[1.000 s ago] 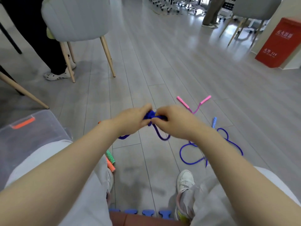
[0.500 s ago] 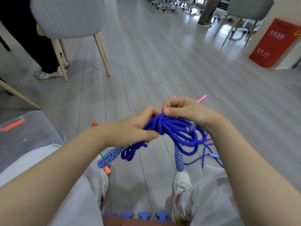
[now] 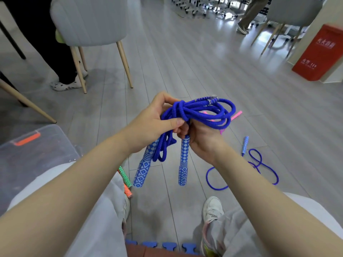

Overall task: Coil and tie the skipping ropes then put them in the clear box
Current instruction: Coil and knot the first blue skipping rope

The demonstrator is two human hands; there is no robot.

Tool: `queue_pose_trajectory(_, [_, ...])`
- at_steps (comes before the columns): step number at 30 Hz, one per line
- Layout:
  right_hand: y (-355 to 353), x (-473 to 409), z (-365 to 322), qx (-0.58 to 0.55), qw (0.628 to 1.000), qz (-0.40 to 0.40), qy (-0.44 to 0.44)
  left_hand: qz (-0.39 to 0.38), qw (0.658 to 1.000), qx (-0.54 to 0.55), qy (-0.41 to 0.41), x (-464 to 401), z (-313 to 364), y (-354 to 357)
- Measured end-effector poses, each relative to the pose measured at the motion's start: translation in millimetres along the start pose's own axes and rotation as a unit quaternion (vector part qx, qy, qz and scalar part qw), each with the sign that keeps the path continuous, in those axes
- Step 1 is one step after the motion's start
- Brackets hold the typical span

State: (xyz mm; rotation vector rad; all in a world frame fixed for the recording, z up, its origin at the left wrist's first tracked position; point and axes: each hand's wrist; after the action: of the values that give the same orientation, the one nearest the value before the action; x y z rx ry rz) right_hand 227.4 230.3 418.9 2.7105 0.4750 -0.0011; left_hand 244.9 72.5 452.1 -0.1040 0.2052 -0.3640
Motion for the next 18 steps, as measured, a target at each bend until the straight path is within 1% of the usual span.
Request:
queue_pose_trajectory(2, [7, 2, 1, 0.075, 0.996, 0.046, -0.011, 0.056, 0.998, -0.034, -0.012, -5, -7, 2])
queue_pose_trajectory(4, [12, 5, 4, 0.148, 0.985, 0.090, 0.019, 0.104, 0.992, -0.063, -0.035, -9, -15, 4])
queue_pose_trajectory(6, [15, 8, 6, 0.194, 0.973, 0.114, 0.053, 0.128, 0.987, -0.072, -0.062, -13, -22, 6])
queue_pose_trajectory(8, [15, 10, 8, 0.255, 0.959, 0.116, 0.051, 0.147, 0.984, -0.063, -0.076, -13, -27, 10])
queue_pose_trajectory(10, [11, 13, 10, 0.359, 0.927, 0.100, 0.027, 0.168, 0.980, -0.078, -0.074, -12, -29, 15])
queue_pose_trajectory(12, [7, 17, 11, 0.478, 0.874, 0.085, -0.020, 0.192, 0.973, -0.116, -0.059, -9, -28, 17])
queue_pose_trajectory(13, [7, 20, 11, 0.523, 0.847, 0.081, -0.050, 0.203, 0.970, -0.124, -0.051, -8, -26, 18])
queue_pose_trajectory(14, [7, 22, 10, 0.551, 0.828, 0.076, -0.077, 0.211, 0.968, -0.125, -0.045, -8, -26, 17])
queue_pose_trajectory(16, [9, 24, 9, 0.577, 0.808, 0.061, -0.106, 0.218, 0.967, -0.123, -0.052, -6, -25, 16])
queue_pose_trajectory(18, [10, 24, 10, 0.601, 0.793, 0.036, -0.095, 0.218, 0.966, -0.105, -0.088, -5, -28, 16])
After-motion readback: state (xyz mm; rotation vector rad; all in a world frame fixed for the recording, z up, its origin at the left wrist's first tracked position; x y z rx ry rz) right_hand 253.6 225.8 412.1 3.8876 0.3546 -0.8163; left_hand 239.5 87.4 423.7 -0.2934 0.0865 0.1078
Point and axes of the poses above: each hand's wrist, its own x-axis away from the middle knuckle, its own y-axis out of the palm, z = x × y, and after that the axes turned 5 degrees about -x, right-handed
